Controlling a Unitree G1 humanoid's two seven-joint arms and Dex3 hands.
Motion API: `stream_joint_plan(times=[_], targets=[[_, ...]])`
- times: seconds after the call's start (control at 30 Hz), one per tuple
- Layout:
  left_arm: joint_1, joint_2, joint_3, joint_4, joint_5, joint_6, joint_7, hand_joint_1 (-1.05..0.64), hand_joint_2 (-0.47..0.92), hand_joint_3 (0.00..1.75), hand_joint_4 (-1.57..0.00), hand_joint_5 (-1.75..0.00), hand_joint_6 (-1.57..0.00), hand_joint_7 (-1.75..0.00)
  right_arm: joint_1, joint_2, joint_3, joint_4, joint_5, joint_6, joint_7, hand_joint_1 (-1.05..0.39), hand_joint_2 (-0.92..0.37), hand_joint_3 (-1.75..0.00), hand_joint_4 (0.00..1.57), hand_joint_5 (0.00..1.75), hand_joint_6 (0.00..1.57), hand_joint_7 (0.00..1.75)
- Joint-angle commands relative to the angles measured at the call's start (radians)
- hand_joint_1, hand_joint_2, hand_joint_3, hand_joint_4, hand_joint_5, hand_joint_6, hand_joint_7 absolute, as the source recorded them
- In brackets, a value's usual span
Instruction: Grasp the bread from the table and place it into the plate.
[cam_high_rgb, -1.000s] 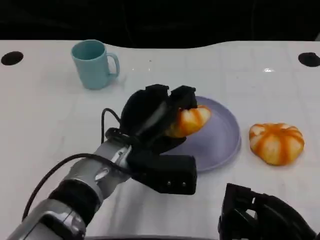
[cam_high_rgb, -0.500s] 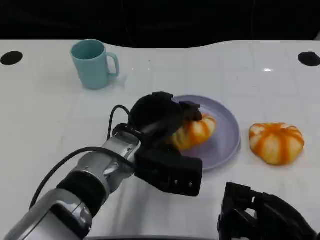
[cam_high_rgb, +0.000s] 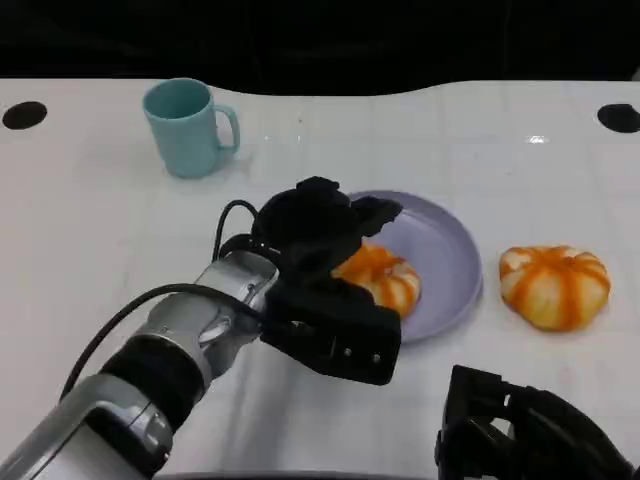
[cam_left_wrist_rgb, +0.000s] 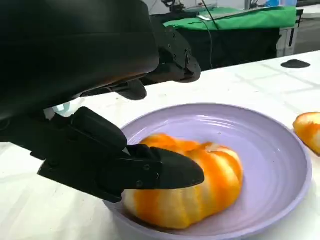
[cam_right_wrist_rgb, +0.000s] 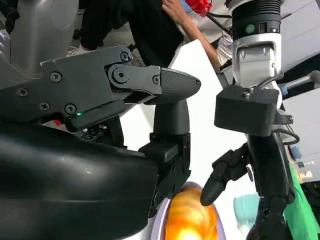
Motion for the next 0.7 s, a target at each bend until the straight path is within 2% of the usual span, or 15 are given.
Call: stream_joint_plan(times=[0.03, 0.23, 0.7], targets=[[0.030, 0.042, -0.002, -0.041, 0.000, -0.005, -0.005, -0.84, 0.92, 0.50, -0.09, -0.53, -0.23, -0.01, 0.002, -0.009, -0.006, 0.007, 0.003, -0.011, 0.004, -0.53, -0.92, -0.47, 0.62, 1.75, 0.40, 1.74], [0.092, 0.089, 0.030, -0.136, -0.041, -0.029, -0.030, -0.84, 0.92, 0.47, -0.17, -0.57, -0.24, -0.01, 0.001, -0.012, -0.008, 0.001, 0.003, -0.001, -0.003, -0.54, -0.92, -0.46, 0.61, 1.75, 0.40, 1.73], [0.365, 0.241, 0.158, -0.559, -0.163, -0.022, -0.193, -0.83, 0.92, 0.46, -0.23, -0.58, -0.25, -0.01, 0.006, -0.010, -0.006, -0.005, 0.002, -0.008, -0.003, -0.53, -0.92, -0.47, 0.62, 1.75, 0.40, 1.74]])
